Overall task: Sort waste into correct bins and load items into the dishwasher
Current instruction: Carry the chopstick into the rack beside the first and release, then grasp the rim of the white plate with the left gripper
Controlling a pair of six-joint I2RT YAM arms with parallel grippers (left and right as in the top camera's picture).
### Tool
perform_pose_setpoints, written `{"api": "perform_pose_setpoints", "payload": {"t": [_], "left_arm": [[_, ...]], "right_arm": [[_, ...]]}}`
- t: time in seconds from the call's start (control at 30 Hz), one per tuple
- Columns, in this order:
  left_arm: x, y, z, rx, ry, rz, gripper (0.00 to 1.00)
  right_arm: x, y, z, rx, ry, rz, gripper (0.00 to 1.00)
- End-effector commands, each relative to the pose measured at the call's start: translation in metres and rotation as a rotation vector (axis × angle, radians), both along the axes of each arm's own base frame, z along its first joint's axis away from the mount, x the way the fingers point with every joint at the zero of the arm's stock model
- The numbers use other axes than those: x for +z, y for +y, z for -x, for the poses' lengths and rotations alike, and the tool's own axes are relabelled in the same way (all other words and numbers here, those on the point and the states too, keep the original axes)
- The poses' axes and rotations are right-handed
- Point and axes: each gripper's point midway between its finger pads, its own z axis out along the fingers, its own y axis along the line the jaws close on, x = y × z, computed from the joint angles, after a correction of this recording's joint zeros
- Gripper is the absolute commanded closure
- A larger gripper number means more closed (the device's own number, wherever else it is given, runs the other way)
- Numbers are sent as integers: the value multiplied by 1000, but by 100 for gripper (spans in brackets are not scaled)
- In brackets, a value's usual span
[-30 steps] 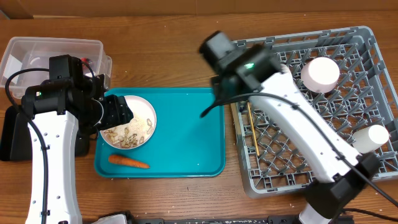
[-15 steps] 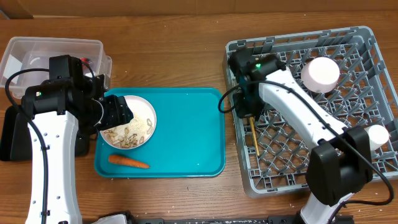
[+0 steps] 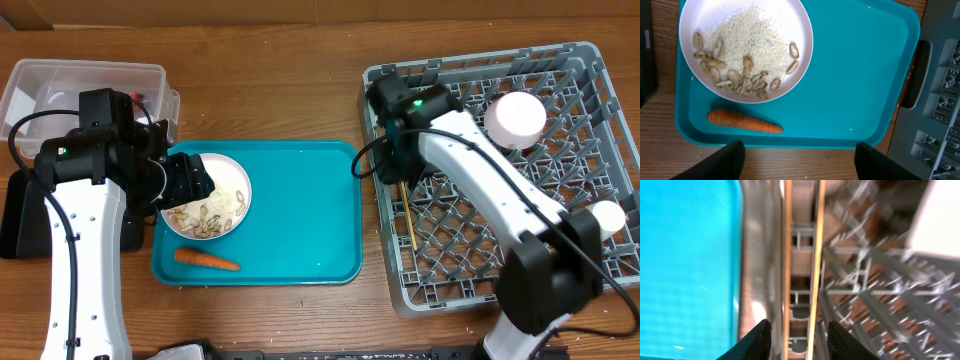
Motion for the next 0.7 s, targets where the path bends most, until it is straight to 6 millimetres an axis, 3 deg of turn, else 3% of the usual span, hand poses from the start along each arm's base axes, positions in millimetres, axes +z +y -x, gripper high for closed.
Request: {"api": "perform_pose_setpoints", "payload": {"t": [0.0,0.1,0.17,0.23,0.3,0.47,0.67], "left_arm": [[3,1,-1,6,-11,-4,24],[3,1,-1,6,-10,-4,23],[3,1,-1,6,-10,-4,23],[3,1,-1,6,-10,-3,22],[1,1,0,6,-5,-2,22],[-8,-1,3,14,20,9,23],[-30,-23,4,-69,31,14,26]], "right_arm": [[105,-2,-17,-65,-294,-121,51],[162,-19,-20,-177,-446,-221,14],[187,-31,-17,-209,-504,-290,1],[200,-41,-9,-204,-508,-350,0],[198,-49,5,-169,-454,-380,0],[168,-77,34,-234,-288,-305,0],[158,-94,43,-228,-241,-257,0]]}}
